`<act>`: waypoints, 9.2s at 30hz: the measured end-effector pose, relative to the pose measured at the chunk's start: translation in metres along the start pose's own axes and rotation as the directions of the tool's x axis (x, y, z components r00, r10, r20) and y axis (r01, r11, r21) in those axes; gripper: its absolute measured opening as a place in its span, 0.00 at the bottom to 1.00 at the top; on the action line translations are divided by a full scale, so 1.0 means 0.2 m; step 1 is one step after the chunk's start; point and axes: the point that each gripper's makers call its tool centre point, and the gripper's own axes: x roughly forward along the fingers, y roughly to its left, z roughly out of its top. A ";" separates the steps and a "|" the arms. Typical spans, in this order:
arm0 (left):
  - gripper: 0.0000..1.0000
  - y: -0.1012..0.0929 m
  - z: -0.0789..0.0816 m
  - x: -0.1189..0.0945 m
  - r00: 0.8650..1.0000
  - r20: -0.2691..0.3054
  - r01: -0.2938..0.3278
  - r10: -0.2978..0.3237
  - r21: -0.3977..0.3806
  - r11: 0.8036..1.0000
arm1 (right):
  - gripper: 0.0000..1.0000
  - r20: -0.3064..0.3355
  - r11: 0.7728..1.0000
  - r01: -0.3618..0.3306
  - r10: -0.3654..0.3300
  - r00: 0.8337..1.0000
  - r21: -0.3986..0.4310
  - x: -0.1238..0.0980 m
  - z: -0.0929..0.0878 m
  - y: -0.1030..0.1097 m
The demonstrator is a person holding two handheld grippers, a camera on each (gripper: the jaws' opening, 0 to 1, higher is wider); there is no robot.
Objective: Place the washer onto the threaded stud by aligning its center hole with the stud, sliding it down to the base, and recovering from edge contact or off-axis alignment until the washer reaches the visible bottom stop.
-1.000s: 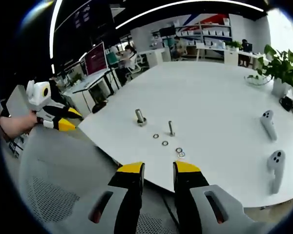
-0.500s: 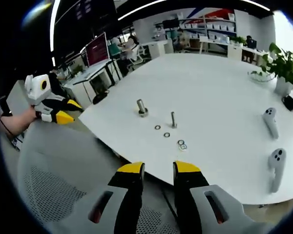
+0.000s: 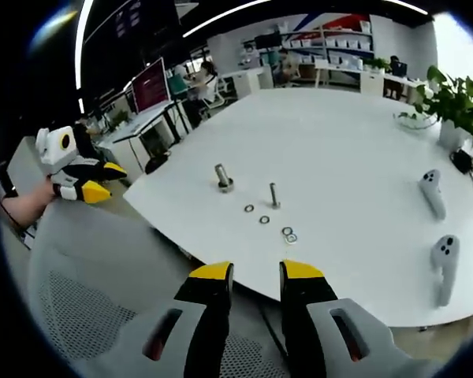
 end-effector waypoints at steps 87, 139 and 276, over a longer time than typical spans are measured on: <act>0.26 0.03 -0.03 -0.01 1.000 -0.024 0.003 -0.002 0.017 1.000 | 0.31 -0.294 0.993 0.041 -0.073 0.953 -0.113 0.47 -0.02 -0.26; 0.26 0.06 -0.07 -0.01 0.997 -0.070 -0.032 0.032 0.011 0.999 | 0.22 -0.503 0.887 -0.171 -0.077 0.861 -0.428 0.75 -0.15 -0.29; 0.22 0.07 -0.06 0.00 0.997 -0.058 -0.041 0.041 0.006 0.999 | 0.14 -0.408 0.839 -0.149 -0.093 0.908 -0.523 0.83 0.32 -0.13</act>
